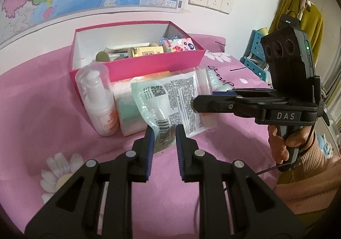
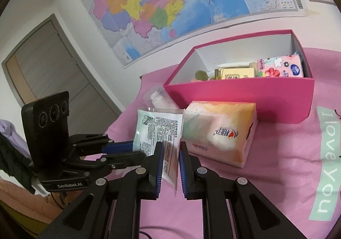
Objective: Organize soft objects
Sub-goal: 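Lift the green-labelled sachet with the right tool over the pink box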
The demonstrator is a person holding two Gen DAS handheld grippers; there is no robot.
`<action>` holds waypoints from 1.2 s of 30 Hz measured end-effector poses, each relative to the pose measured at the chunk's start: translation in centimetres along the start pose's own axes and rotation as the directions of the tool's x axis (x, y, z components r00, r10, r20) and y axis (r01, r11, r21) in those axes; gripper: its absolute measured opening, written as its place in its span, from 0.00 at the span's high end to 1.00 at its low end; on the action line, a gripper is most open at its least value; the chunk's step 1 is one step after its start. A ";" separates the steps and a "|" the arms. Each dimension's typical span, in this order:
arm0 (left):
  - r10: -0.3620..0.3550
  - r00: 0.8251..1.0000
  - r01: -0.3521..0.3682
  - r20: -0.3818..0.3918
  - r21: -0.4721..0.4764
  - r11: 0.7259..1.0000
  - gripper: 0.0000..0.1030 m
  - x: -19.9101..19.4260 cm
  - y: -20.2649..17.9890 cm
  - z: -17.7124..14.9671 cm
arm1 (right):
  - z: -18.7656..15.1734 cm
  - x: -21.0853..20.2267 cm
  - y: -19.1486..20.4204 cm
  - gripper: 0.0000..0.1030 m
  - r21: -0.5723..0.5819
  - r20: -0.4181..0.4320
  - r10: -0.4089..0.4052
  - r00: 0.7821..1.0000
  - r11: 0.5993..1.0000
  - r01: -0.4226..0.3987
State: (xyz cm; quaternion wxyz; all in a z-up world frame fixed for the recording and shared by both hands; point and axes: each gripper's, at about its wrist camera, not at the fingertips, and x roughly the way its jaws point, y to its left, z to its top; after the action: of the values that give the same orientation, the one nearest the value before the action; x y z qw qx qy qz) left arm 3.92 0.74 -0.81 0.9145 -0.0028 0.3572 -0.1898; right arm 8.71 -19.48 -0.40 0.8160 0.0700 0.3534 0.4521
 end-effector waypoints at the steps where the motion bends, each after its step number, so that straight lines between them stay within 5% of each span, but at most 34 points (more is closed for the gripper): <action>1: -0.001 1.000 0.001 0.001 0.000 1.000 0.80 0.0 0.0 0.2 | 0.0 -0.2 0.1 0.87 0.001 0.006 -0.003 1.000 1.000 0.003; 36: 0.004 0.999 -0.006 0.037 0.036 0.999 0.80 0.9 0.1 5.9 | 4.1 -2.1 -0.5 0.87 0.018 0.097 -0.059 0.994 0.998 0.058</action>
State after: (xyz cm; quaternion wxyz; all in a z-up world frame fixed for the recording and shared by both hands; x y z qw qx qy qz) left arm 8.46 -0.24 2.99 0.9213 0.0110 0.3368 -0.1938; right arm 10.95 -20.61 3.50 0.8446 0.0880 0.3186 0.4212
